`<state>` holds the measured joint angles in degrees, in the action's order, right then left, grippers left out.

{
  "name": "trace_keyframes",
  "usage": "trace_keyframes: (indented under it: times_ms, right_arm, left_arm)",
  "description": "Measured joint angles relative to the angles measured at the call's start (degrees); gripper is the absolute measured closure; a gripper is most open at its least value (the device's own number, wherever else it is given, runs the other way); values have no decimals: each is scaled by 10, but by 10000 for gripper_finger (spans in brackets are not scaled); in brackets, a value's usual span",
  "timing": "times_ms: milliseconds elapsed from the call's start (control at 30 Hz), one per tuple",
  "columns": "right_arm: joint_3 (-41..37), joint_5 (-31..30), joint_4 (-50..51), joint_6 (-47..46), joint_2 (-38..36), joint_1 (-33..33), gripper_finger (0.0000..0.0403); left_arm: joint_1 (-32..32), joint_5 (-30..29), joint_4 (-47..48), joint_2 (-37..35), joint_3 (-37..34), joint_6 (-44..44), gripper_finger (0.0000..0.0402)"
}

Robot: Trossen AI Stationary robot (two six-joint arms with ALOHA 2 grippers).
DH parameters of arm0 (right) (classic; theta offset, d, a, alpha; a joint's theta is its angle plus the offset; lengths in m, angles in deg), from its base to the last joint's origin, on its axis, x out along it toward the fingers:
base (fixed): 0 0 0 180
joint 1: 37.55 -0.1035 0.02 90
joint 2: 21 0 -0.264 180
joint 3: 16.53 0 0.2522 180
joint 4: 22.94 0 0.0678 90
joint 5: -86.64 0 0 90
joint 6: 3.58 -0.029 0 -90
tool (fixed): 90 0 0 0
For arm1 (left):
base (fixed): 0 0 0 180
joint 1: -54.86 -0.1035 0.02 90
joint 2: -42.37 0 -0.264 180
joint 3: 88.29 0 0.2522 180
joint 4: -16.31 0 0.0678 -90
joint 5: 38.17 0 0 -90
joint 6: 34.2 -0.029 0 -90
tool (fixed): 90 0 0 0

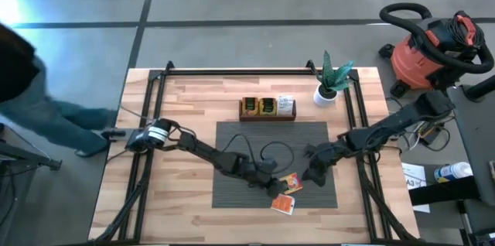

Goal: Pick & Place Tea
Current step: Put the orange tea bag into the left section of the wooden organizer

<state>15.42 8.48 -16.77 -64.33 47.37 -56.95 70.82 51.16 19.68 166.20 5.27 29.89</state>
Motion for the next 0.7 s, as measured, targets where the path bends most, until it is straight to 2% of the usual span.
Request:
trace_keyframes:
  times_ms: [200,367,700]
  right_arm:
    - [0,-2,-93,-95,103,-17,310]
    - [6,-6,-150,-162,154,-37,313]
    - [92,-31,-124,-148,212,-51,323]
  left_arm:
    - [0,1,-1,-5,-30,-12,291]
    - [-5,-14,4,-17,-54,-13,291]
    - [-10,-26,7,-27,-57,-30,291]
